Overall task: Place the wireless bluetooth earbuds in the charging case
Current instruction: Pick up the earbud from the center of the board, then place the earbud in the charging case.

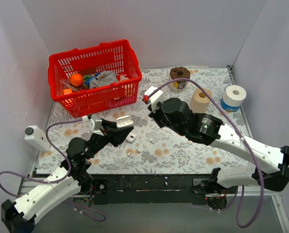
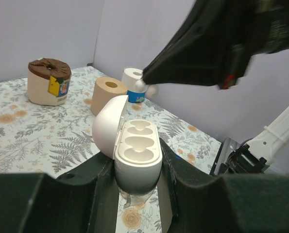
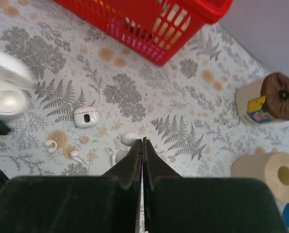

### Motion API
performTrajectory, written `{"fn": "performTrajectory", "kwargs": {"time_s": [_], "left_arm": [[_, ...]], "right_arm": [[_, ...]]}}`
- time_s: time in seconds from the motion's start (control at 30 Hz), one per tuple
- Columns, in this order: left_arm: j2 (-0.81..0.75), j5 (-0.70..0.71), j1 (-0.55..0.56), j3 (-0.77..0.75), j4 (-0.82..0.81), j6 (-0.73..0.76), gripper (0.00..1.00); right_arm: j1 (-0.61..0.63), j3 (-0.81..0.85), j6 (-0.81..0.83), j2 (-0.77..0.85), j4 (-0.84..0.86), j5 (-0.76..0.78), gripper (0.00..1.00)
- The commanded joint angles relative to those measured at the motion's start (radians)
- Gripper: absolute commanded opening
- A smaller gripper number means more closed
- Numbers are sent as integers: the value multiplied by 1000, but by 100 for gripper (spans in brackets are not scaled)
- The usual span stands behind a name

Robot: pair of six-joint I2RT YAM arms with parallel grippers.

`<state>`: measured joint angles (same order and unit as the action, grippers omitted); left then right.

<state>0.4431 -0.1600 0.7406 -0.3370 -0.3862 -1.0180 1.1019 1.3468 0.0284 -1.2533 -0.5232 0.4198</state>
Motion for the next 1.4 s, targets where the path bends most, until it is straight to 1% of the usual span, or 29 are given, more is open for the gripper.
{"fn": "performTrajectory", "kwargs": {"time_s": [0.0,0.03,0.07,0.1,0.13,0.17,0.2,0.23,0.27,0.3,0.4,0.47,0.57,0.67,0.77,0.93,1.03,1.17,1.37], "left_arm": [[126,-88,-4,-94,-131,-14,0],[173,-113,-4,-129,-138,-13,0],[201,-128,-6,-154,-144,-13,0],[224,-144,-6,-175,-148,-10,0],[245,-160,-12,-215,-149,-8,0],[291,-206,-17,-232,-155,-10,0],[310,-228,-23,-249,-160,-14,0],[333,-258,-39,-285,-164,-31,0],[370,-310,-50,-298,-169,-42,0],[388,-346,-64,-310,-175,-59,0],[440,-473,-122,-332,-223,-129,0],[456,-524,-150,-330,-259,-166,0],[471,-593,-156,-310,-290,-168,0],[474,-651,-158,-284,-319,-169,0],[496,-737,-158,-275,-345,-206,0],[529,-828,-158,-281,-422,-290,0],[543,-851,-156,-298,-428,-307,0],[554,-874,-156,-309,-441,-326,0],[552,-885,-158,-321,-407,-329,0]], "right_arm": [[174,98,221,54,-58,235,1],[203,115,244,57,-60,313,1],[228,130,292,57,-67,344,1],[278,150,313,58,-67,373,1],[306,153,344,64,-58,443,1],[329,153,396,72,-31,474,1],[373,155,425,77,-17,500,1],[392,147,451,84,1,537,1],[409,137,503,98,50,556,1],[439,126,528,107,75,573,1],[477,88,594,135,162,605,1],[484,84,593,149,172,587,1],[484,88,578,155,195,557,1],[487,55,581,178,264,493,1],[487,19,603,190,331,426,1],[487,3,619,178,357,343,1],[487,-18,622,186,394,301,1],[487,-31,620,175,404,266,1],[487,-54,631,158,428,254,1]]}}
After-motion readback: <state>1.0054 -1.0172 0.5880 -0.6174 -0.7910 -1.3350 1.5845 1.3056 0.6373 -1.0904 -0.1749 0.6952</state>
